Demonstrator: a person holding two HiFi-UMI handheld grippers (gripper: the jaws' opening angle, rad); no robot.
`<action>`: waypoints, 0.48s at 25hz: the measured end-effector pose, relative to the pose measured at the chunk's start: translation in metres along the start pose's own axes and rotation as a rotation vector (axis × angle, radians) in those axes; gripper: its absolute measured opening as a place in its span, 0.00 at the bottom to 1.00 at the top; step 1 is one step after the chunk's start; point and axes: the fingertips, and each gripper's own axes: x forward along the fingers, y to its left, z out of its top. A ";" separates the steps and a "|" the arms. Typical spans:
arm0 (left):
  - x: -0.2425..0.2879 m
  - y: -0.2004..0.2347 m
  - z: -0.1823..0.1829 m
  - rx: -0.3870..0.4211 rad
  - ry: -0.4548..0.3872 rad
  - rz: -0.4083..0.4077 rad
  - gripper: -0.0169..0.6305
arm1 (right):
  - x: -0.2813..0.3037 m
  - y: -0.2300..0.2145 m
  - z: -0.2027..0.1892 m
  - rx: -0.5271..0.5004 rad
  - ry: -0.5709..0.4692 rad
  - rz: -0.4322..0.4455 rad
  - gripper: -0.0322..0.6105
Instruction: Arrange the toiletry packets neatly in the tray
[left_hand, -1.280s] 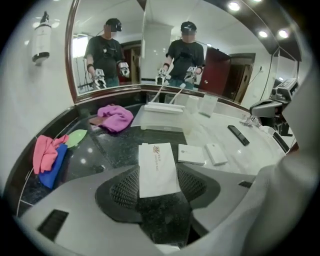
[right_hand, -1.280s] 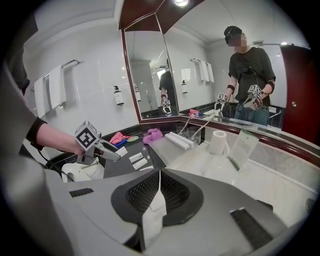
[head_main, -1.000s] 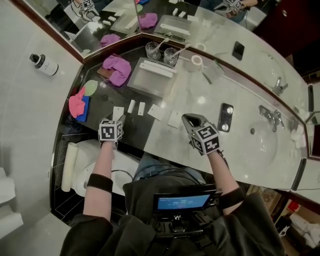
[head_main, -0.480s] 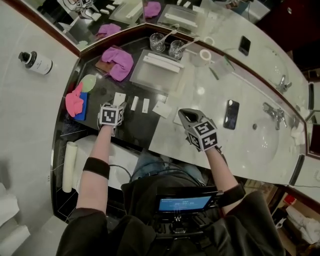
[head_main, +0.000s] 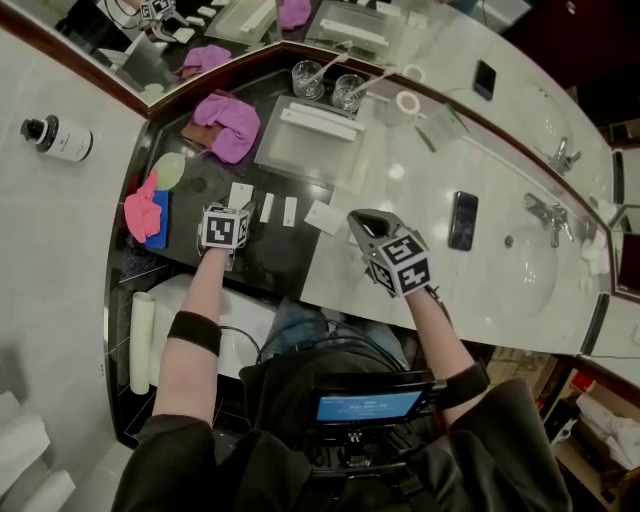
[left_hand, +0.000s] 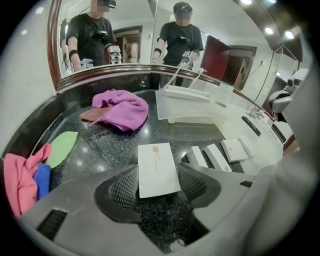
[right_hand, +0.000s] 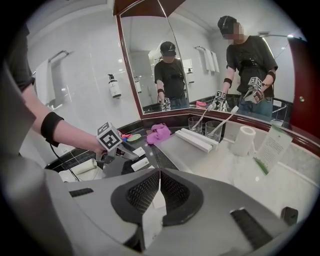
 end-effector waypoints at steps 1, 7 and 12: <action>0.001 0.000 0.000 -0.003 0.000 -0.001 0.42 | -0.001 0.000 -0.002 0.001 0.001 -0.002 0.08; -0.003 -0.001 -0.001 -0.006 -0.010 0.006 0.58 | -0.008 0.000 -0.010 0.008 0.004 -0.014 0.08; -0.012 -0.002 0.009 0.029 -0.076 0.006 0.58 | -0.012 0.001 -0.011 0.005 -0.003 -0.015 0.08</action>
